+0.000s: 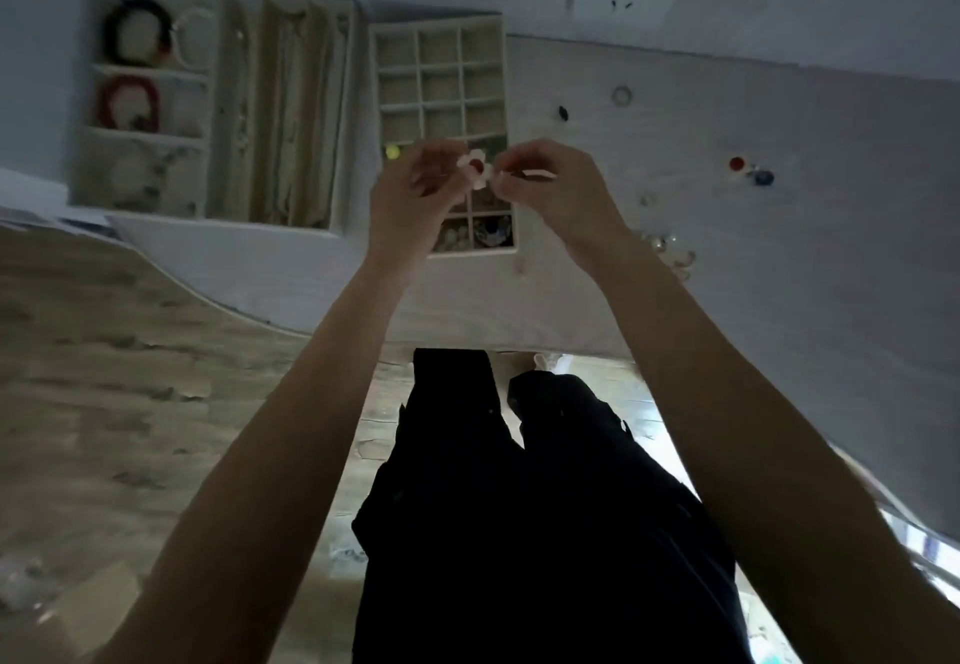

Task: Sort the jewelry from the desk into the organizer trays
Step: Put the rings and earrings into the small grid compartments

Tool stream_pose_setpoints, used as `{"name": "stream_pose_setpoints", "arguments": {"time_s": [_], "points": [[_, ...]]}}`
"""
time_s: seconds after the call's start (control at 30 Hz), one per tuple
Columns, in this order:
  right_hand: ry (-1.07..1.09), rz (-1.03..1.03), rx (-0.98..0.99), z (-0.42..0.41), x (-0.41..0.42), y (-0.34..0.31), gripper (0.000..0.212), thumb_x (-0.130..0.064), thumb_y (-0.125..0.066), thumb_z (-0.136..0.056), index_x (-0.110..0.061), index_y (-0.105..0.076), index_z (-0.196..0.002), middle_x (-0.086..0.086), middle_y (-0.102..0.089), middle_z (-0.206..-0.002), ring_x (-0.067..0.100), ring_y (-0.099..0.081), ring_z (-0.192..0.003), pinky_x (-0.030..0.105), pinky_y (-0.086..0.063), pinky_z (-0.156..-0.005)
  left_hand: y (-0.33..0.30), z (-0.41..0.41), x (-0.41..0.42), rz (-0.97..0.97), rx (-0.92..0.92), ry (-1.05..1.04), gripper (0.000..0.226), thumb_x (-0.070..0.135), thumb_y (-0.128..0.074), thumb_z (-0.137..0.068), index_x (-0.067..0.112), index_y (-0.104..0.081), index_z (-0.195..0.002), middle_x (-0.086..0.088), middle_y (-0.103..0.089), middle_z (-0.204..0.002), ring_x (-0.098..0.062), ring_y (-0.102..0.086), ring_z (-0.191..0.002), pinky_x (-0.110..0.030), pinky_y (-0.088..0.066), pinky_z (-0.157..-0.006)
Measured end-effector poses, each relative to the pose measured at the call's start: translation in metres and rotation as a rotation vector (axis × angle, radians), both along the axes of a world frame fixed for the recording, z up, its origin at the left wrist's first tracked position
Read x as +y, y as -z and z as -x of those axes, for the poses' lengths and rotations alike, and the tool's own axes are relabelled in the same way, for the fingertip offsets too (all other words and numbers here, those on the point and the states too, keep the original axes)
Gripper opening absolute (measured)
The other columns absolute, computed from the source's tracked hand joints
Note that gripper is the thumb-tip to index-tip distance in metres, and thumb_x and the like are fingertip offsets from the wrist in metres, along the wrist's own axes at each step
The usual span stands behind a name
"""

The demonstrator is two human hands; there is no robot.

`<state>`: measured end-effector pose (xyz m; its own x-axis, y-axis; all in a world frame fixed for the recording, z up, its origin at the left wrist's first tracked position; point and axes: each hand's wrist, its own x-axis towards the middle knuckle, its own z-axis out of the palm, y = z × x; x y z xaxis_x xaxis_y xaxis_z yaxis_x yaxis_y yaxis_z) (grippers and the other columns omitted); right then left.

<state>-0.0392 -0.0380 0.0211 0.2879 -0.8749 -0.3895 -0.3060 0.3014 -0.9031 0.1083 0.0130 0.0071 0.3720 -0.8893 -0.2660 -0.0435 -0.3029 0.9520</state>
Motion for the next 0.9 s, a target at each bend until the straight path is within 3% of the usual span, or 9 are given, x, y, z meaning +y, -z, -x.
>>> {"name": "stream_pose_setpoints", "arguments": {"time_s": [0.2, 0.33, 0.43, 0.6, 0.73, 0.8, 0.9], "points": [[0.081, 0.174, 0.227, -0.048, -0.013, 0.016, 0.015, -0.009, -0.067, -0.081, -0.013, -0.066, -0.096, -0.007, -0.063, -0.084, 0.005, -0.06, -0.08, 0.013, -0.048, -0.076, 0.007, -0.045, -0.02, -0.058, -0.292, 0.086, 0.007, 0.02, -0.072, -0.083, 0.021, -0.07, -0.09, 0.015, -0.067, -0.079, 0.007, -0.063, -0.075, -0.011, -0.049, -0.071], [0.079, 0.314, 0.335, -0.054, -0.015, 0.023, 0.014, -0.012, -0.067, -0.082, -0.01, -0.07, -0.096, -0.004, -0.067, -0.086, 0.007, -0.061, -0.079, 0.011, -0.046, -0.076, 0.009, -0.056, -0.025, -0.071, -0.46, 0.196, 0.007, 0.028, -0.068, -0.084, 0.025, -0.071, -0.09, 0.015, -0.069, -0.082, 0.001, -0.065, -0.079, -0.025, -0.054, -0.078], [0.008, 0.417, 0.401, -0.057, -0.017, 0.027, 0.016, -0.01, -0.069, -0.078, -0.009, -0.072, -0.094, -0.001, -0.062, -0.09, 0.008, -0.057, -0.077, 0.006, -0.041, -0.075, 0.01, -0.059, -0.026, -0.062, -0.561, 0.261, 0.009, 0.03, -0.066, -0.085, 0.026, -0.072, -0.091, 0.017, -0.067, -0.084, -0.003, -0.065, -0.083, -0.028, -0.053, -0.079], [-0.034, 0.465, 0.425, -0.062, -0.016, 0.029, 0.027, -0.009, -0.067, -0.079, -0.011, -0.07, -0.106, -0.003, -0.051, -0.094, 0.002, -0.051, -0.068, 0.001, -0.035, -0.07, 0.011, -0.064, -0.029, -0.05, -0.854, 0.302, 0.02, 0.039, -0.057, -0.091, 0.029, -0.07, -0.101, 0.006, -0.059, -0.103, -0.015, -0.051, -0.105, -0.017, -0.032, -0.077], [0.073, 0.495, 0.424, -0.052, -0.016, 0.023, 0.027, -0.001, -0.056, -0.083, -0.009, -0.069, -0.105, 0.006, -0.059, -0.101, -0.006, -0.047, -0.066, 0.0, -0.034, -0.066, 0.01, -0.072, -0.02, 0.049, -0.926, 0.314, 0.017, 0.03, -0.057, -0.091, 0.025, -0.068, -0.103, 0.0, -0.057, -0.104, -0.017, -0.051, -0.102, -0.016, -0.032, -0.074], [0.091, 0.522, 0.451, -0.046, -0.012, 0.02, 0.025, -0.002, -0.052, -0.085, -0.01, -0.069, -0.101, 0.007, -0.06, -0.101, -0.002, -0.05, -0.073, 0.003, -0.034, -0.066, 0.009, -0.076, -0.017, 0.126, -0.962, 0.349, 0.016, 0.024, -0.057, -0.091, 0.021, -0.069, -0.1, -0.004, -0.059, -0.101, -0.021, -0.052, -0.098, -0.018, -0.034, -0.075], [0.03, 0.605, 0.547, -0.042, -0.003, 0.023, 0.023, -0.003, -0.052, -0.083, -0.01, -0.07, -0.096, 0.009, -0.06, -0.102, 0.02, -0.055, -0.09, 0.01, -0.031, -0.068, 0.012, -0.077, -0.015, 0.221, -1.072, 0.465, 0.019, 0.022, -0.055, -0.09, 0.02, -0.072, -0.099, -0.005, -0.062, -0.104, -0.027, -0.053, -0.101, -0.032, -0.043, -0.083]]}}
